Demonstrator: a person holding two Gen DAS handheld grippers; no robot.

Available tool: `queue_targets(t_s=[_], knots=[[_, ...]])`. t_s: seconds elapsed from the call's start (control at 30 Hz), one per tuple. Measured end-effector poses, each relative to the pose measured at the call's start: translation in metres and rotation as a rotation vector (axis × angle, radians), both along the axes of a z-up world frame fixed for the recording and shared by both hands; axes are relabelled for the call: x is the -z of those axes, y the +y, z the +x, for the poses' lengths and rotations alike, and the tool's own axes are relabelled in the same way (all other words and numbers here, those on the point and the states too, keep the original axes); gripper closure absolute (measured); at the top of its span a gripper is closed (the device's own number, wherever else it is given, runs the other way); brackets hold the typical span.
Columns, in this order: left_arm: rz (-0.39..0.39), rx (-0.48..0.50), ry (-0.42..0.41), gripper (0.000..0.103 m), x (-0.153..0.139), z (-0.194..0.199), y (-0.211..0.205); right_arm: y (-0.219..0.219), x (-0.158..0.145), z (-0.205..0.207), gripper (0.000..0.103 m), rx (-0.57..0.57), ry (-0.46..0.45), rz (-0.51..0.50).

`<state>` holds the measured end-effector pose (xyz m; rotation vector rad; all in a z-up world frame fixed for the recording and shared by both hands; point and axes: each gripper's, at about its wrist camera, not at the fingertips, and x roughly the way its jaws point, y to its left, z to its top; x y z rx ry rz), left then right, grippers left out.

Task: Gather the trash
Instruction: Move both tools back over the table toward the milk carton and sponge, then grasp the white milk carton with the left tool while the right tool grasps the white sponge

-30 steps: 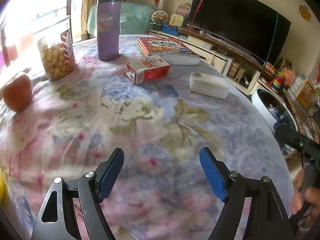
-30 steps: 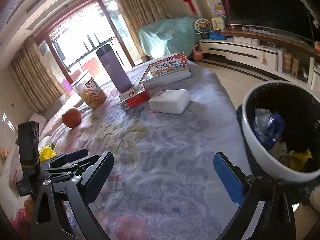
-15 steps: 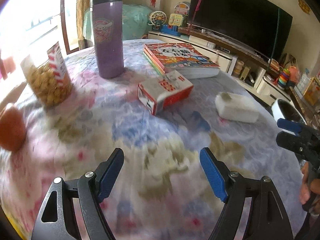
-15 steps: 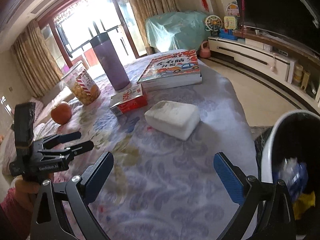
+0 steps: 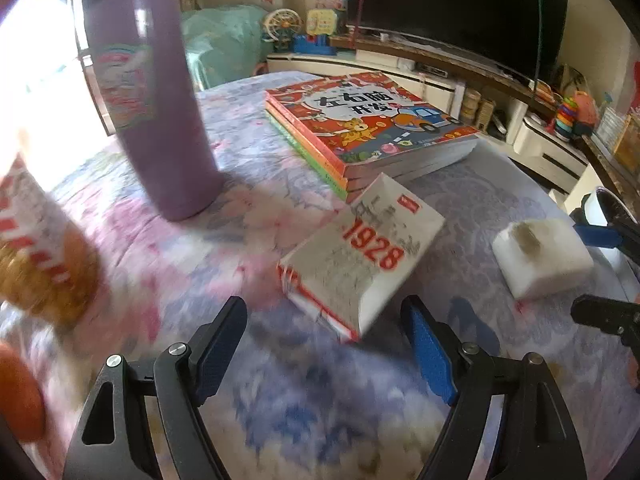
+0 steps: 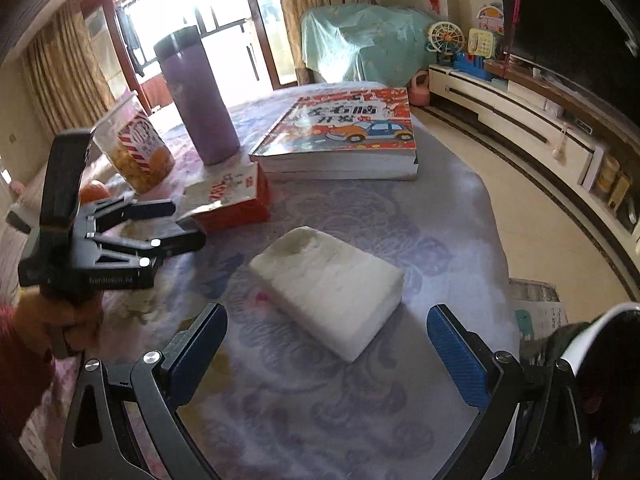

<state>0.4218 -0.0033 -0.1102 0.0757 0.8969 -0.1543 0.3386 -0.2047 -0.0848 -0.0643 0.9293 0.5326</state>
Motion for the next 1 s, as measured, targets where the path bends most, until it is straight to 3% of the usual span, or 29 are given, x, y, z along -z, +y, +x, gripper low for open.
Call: queue_targets(t_s=[0.23,0.3,0.4,0.73,1.0], knots=[[-0.005,0.066,-0.064,0.029,0.0,0.01,-0.008,-0.001,0.008,0.009,0.007,-0.006,0.002,0.01],[0.011,0.073,-0.066,0.05,0.002,0.008,-0.01,-0.001,0.009,0.009,0.031,-0.008,0.008,0.007],[0.025,0.059,-0.054,0.053,0.005,0.004,-0.013,-0.002,0.008,0.003,0.037,0.001,0.008,0.004],[-0.095,-0.052,-0.029,0.054,-0.013,-0.084,-0.018,-0.03,-0.012,-0.043,0.039,0.065,0.014,0.114],[-0.181,-0.108,-0.027,0.054,-0.028,-0.166,-0.032,-0.051,-0.022,-0.096,0.039,0.117,0.01,0.135]])
